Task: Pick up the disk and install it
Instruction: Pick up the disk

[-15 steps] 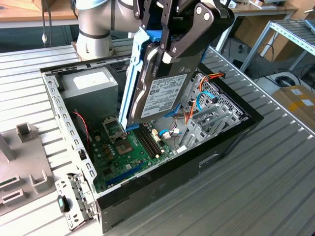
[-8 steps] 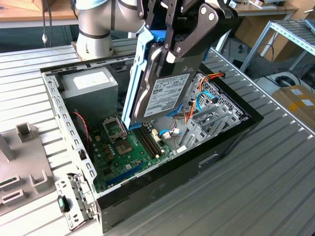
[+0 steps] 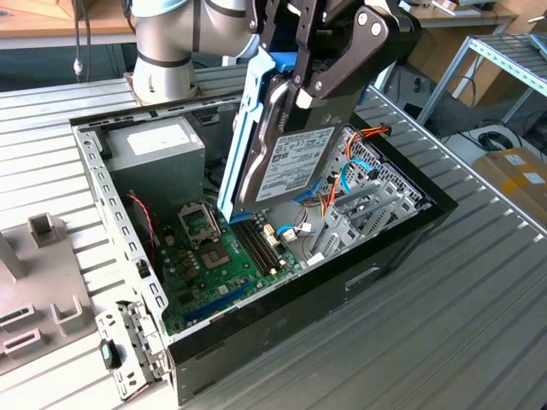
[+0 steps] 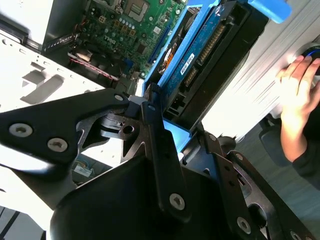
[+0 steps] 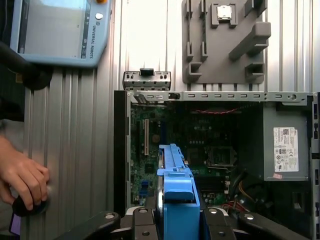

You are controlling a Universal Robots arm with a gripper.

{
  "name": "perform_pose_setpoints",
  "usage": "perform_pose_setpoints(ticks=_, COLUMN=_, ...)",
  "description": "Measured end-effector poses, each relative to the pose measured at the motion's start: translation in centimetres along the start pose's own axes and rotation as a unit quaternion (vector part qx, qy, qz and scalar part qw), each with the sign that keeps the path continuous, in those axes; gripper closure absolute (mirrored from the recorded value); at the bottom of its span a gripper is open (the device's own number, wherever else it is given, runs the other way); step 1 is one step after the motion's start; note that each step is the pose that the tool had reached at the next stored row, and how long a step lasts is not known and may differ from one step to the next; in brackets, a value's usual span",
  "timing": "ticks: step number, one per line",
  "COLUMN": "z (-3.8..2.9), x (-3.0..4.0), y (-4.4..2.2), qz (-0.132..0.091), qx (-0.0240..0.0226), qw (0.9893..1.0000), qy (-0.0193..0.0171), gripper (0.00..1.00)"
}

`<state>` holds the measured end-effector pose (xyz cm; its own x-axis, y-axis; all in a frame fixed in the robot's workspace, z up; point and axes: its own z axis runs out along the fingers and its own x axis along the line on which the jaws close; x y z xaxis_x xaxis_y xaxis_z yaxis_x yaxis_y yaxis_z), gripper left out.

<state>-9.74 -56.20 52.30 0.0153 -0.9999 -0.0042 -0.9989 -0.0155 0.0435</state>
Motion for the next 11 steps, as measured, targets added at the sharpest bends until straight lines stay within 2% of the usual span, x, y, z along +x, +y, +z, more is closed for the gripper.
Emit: perform_pose_setpoints(ticks=11, z=-0.01, x=0.02, y=-0.72, qz=0.0, qx=0.0, qw=1.0, qy=0.0, gripper=0.63)
